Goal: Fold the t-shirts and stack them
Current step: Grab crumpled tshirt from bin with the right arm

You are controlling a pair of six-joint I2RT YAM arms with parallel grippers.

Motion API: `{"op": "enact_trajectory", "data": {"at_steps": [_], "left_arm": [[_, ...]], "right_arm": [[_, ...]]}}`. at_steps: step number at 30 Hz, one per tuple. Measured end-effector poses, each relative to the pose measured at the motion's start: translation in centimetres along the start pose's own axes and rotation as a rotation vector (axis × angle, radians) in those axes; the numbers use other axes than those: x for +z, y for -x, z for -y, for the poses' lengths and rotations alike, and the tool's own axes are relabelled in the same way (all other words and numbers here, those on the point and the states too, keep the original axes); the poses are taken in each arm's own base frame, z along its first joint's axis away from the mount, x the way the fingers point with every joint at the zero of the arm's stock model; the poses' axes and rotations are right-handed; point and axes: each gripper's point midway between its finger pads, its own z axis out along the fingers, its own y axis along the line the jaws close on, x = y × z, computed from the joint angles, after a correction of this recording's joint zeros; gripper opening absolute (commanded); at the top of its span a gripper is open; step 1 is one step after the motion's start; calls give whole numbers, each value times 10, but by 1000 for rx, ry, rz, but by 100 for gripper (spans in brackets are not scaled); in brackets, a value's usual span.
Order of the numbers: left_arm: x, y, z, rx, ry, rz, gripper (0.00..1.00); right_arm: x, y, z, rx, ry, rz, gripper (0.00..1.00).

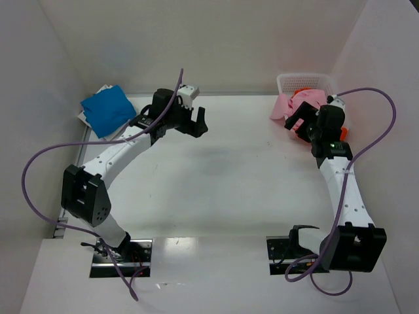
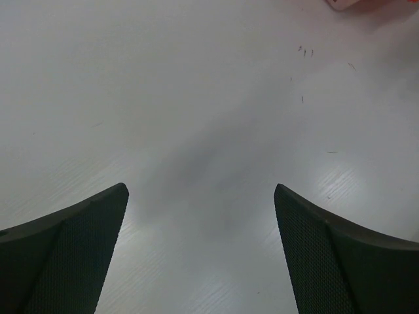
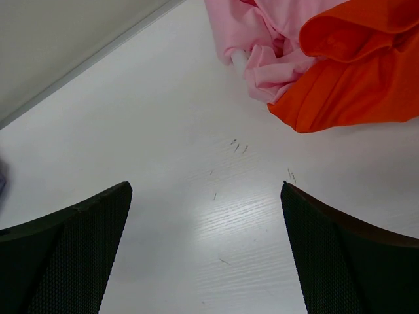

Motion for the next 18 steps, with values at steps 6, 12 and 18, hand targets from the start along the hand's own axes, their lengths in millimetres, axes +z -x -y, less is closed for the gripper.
{"op": "enact_trajectory", "data": {"at_steps": [6, 12, 18], "left_arm": [[-11, -3, -5, 2, 46, 13, 100], [-15, 11, -15, 3, 109, 41, 100], [-24, 41, -31, 10, 222, 111, 100]], "right_arm": [[11, 5, -1, -2, -18, -17, 100], [43, 64, -25, -41, -8, 35, 100], [101, 101, -30, -81, -53, 54, 100]]}}
